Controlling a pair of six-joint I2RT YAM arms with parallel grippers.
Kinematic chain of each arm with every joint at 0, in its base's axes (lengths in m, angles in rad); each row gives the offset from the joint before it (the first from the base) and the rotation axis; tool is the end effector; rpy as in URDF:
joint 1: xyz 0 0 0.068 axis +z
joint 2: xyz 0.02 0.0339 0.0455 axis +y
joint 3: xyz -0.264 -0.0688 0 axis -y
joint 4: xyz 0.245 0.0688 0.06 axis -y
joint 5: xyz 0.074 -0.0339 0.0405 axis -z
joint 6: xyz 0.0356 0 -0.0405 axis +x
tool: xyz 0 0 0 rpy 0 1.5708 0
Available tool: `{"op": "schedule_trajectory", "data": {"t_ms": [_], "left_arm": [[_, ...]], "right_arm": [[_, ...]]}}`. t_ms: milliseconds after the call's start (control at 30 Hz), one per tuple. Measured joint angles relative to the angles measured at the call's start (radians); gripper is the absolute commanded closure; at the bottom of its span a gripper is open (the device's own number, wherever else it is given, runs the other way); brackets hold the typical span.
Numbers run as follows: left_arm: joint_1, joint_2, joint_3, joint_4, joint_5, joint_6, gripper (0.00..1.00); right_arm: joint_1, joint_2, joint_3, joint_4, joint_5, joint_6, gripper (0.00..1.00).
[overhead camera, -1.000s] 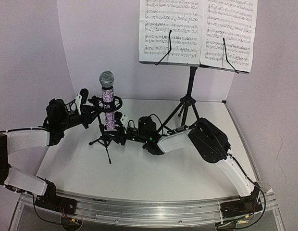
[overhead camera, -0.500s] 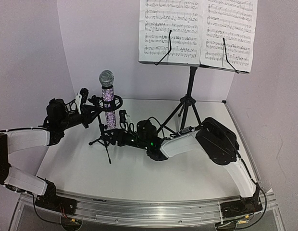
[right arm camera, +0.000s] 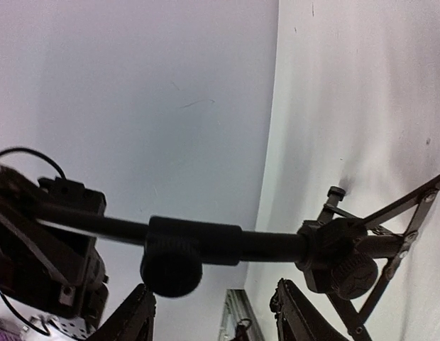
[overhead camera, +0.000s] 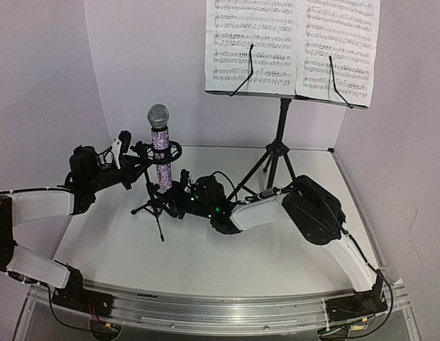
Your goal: Pack up the instrument practice props
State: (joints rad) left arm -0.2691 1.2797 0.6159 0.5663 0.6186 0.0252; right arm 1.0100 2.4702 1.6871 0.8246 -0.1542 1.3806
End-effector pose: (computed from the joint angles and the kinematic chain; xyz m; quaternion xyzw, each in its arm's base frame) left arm 0.2612 -0.0935 0.2527 0.3057 0.6680 -0.3016 0.6077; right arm 0.2888 0.4701 0.1519 0.0725 0.6887 0.6889 0.2143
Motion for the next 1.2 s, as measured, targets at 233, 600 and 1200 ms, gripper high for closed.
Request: {"op": "schedule_trajectory", "data": {"t_ms": [233,600,1200], "left_arm": [[0.006,0.000,0.000,0.000,-0.008,0.001,1.00],[0.006,0.000,0.000,0.000,-0.009,0.001,1.00],[0.006,0.000,0.000,0.000,-0.008,0.001,1.00]], "right_arm": [[-0.006,0.082,0.088,0.090,0.017,0.204,0.54],[-0.006,0.082,0.064,0.137,0.070,0.270,0.66],[-0.035,0.082,0.065,0.138,0.057,0.280,0.86]]}}
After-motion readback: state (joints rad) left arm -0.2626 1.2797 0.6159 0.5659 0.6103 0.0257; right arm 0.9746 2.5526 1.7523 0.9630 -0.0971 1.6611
